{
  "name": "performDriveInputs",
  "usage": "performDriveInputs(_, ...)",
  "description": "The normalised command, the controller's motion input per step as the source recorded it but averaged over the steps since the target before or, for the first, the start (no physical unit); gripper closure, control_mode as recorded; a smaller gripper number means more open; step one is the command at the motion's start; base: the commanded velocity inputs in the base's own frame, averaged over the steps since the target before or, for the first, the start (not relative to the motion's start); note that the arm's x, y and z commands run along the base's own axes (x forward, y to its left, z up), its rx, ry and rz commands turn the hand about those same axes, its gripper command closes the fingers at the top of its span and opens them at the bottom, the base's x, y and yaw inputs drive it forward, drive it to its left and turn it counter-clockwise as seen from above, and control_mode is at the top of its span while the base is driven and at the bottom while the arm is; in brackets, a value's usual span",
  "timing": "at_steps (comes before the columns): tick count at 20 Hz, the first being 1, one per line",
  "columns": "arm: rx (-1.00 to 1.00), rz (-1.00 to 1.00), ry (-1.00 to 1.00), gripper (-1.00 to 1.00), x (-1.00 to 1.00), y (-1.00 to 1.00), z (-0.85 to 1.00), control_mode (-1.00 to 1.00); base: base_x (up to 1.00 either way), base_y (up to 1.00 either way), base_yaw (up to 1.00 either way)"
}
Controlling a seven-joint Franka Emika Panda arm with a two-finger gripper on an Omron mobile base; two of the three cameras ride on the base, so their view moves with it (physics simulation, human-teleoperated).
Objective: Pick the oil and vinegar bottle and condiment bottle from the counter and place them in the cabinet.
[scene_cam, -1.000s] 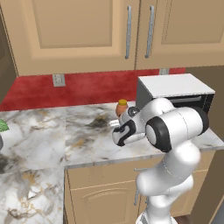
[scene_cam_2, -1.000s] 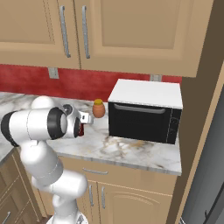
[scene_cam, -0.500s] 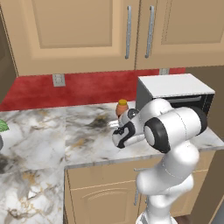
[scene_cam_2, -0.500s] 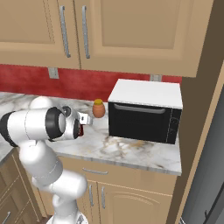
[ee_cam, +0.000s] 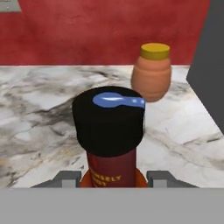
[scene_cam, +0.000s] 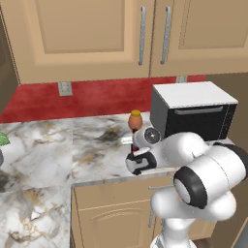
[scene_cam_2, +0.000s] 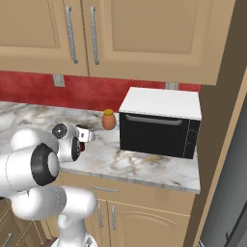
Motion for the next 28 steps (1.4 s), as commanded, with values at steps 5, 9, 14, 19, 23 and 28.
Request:
performDriveInputs(5,0.02,0.00,0.00,1.00,-0.60,-0.04,0.94,-1.00,0.00,0.00,0.00)
performDriveInputs(9,0.01,0.00,0.00,1.00,-0.68,-0.10,1.00,-1.00,0.00,0.00,0.00)
performDriveInputs(14,0.00,0.00,0.00,1.00,-0.77,-0.15,0.93,-1.00,0.00,0.00,0.00)
performDriveInputs(19,-0.01,0.00,-0.03,1.00,-1.00,-0.23,0.52,-1.00,0.00,0.00,0.00)
performDriveInputs(23,0.00,0.00,-0.03,1.00,-0.91,-0.21,0.61,-1.00,0.00,0.00,0.00)
performDriveInputs(28,0.00,0.00,-0.04,1.00,-0.76,-0.17,0.66,-1.00,0.00,0.00,0.00)
